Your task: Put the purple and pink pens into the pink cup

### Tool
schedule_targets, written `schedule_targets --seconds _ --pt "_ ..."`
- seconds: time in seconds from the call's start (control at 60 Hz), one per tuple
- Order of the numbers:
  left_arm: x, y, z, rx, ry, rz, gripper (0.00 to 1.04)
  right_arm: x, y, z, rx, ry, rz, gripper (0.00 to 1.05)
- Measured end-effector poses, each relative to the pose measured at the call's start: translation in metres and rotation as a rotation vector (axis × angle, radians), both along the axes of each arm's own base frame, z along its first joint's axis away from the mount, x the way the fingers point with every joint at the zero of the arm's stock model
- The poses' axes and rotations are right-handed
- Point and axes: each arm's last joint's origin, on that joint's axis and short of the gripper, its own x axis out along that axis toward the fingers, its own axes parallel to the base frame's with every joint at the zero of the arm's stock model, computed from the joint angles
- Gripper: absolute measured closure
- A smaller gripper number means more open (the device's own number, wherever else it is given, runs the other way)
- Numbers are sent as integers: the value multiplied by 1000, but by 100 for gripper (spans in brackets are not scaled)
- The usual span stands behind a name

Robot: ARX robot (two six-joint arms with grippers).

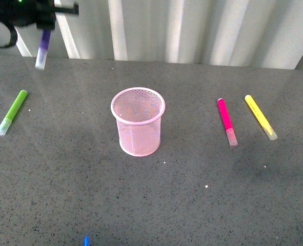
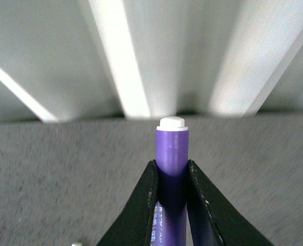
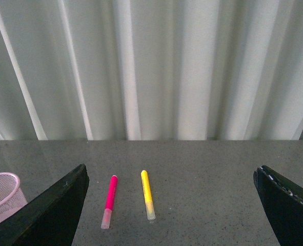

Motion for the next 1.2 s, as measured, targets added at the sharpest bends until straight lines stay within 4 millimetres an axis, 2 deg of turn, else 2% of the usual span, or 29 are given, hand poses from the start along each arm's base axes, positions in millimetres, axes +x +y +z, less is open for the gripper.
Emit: schedule_targets --seconds 0.083,0.167,0.3,0.416,0.5,0.616,0.983,1.199 --pt "-21 -14 23 -95 -165 -14 92 0 0 0 0 0 0 7" --pt "-48 -37 29 -199 -271 -45 92 0 0 0 0 0 0 7" --pt "-86 -76 7 -315 -285 -106 92 0 0 0 0 0 0 7" --pt "-107 -108 -9 -345 -278 -166 92 0 0 0 0 0 0 7" --pt "-113 -124 -13 -366 -274 -194 92 0 0 0 0 0 0 7" --pt "-115 -132 -18 -407 -250 -191 92 0 0 0 0 0 0 7" --pt "-111 -134 -42 -472 -188 -137 92 0 0 0 0 0 0 7" --pt "-110 -133 -50 -508 -183 -98 92 0 0 0 0 0 0 7"
